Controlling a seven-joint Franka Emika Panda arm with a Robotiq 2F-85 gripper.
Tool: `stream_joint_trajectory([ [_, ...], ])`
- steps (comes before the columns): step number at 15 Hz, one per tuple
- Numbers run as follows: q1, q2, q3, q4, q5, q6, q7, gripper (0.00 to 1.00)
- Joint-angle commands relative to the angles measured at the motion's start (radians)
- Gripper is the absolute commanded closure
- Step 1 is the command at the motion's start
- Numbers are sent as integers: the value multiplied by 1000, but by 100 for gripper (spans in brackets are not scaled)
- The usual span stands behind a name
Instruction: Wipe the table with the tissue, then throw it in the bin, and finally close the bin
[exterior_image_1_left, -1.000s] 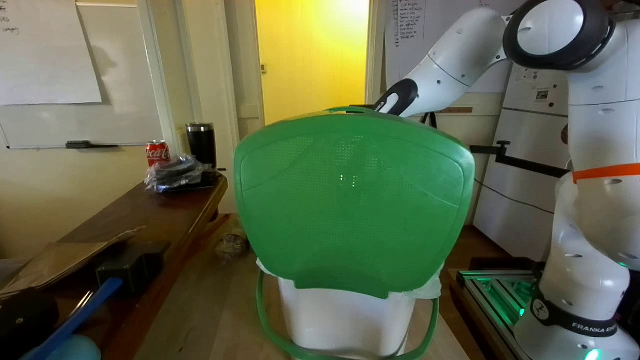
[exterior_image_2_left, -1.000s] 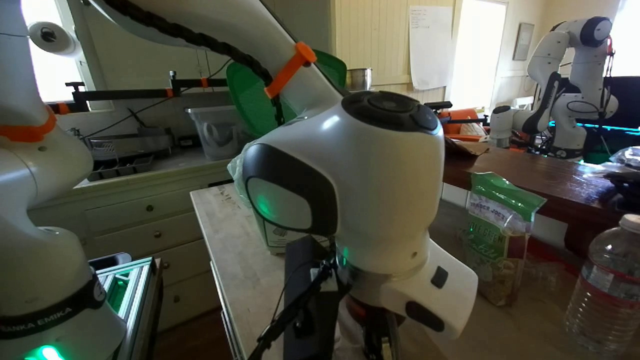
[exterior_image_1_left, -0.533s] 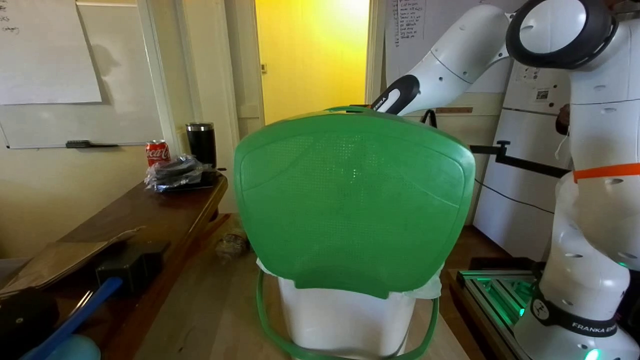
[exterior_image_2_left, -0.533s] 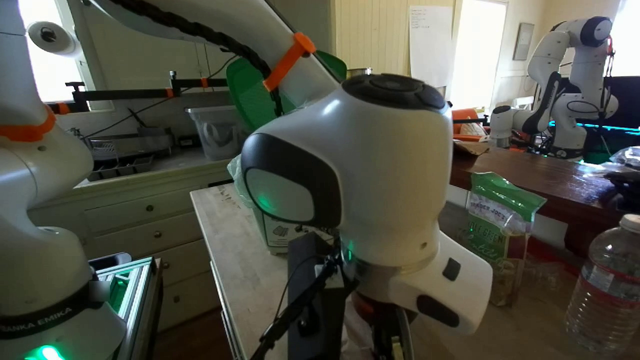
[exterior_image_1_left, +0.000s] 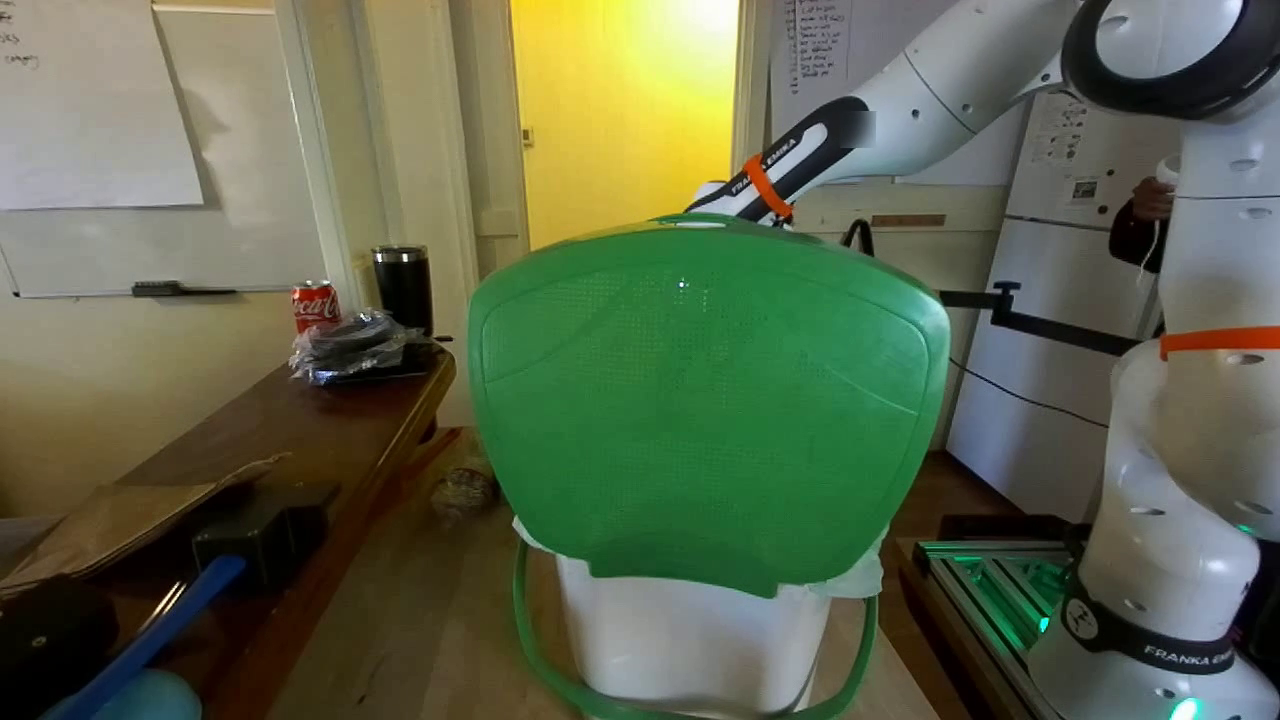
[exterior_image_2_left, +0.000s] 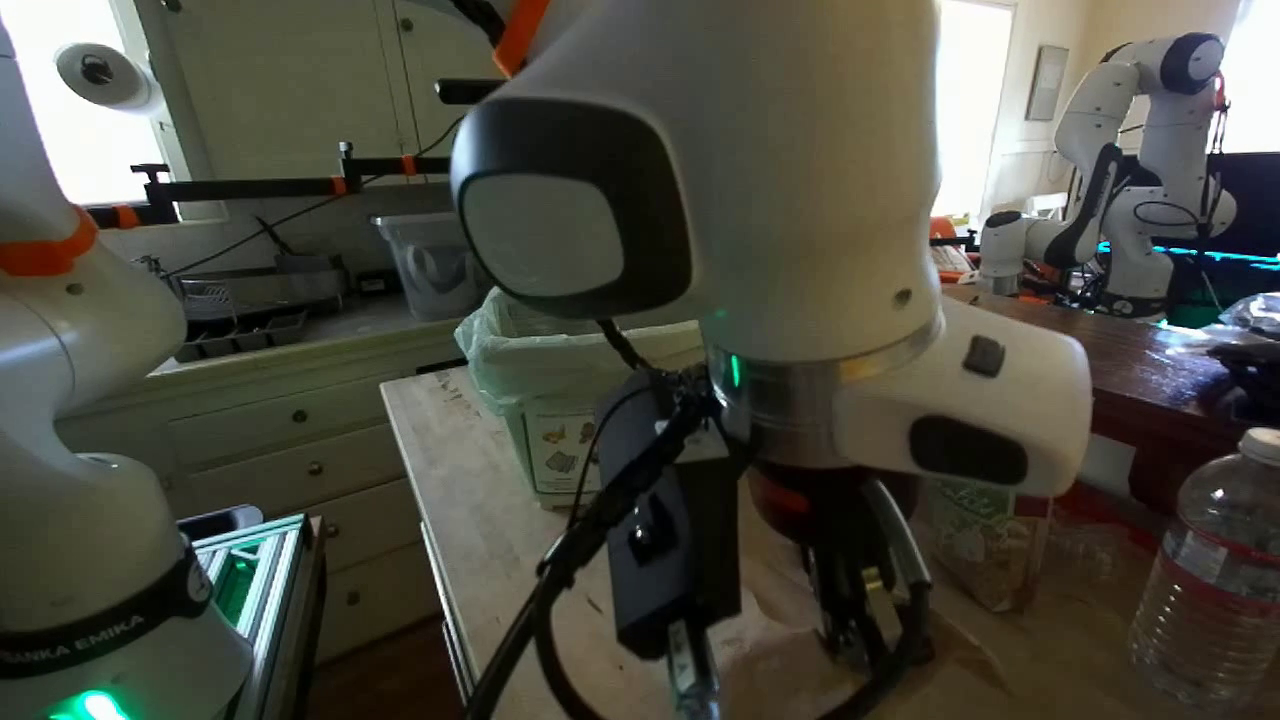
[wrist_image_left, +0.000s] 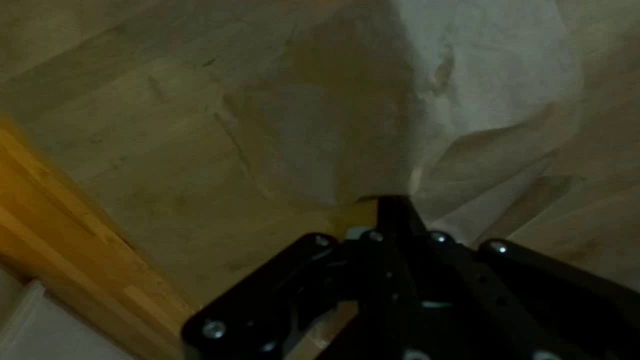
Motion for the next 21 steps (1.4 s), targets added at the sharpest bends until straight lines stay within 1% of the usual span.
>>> stream_joint_trajectory([
  [1,20,-66,-13,2,13,-55,-54,99],
  [6,58,-173,-32,11,6,-107,-106,99],
  [11,128,-269,-49,28,41,-119,-155,99],
  [13,166,-294,-54,42,93,-117,-159,99],
  [17,252,-343,-63,57,198,-147,-208,99],
  [19,294,-364,-68,61,258,-181,-250,99],
  [21,321,-376,-70,65,295,-247,-293,99],
])
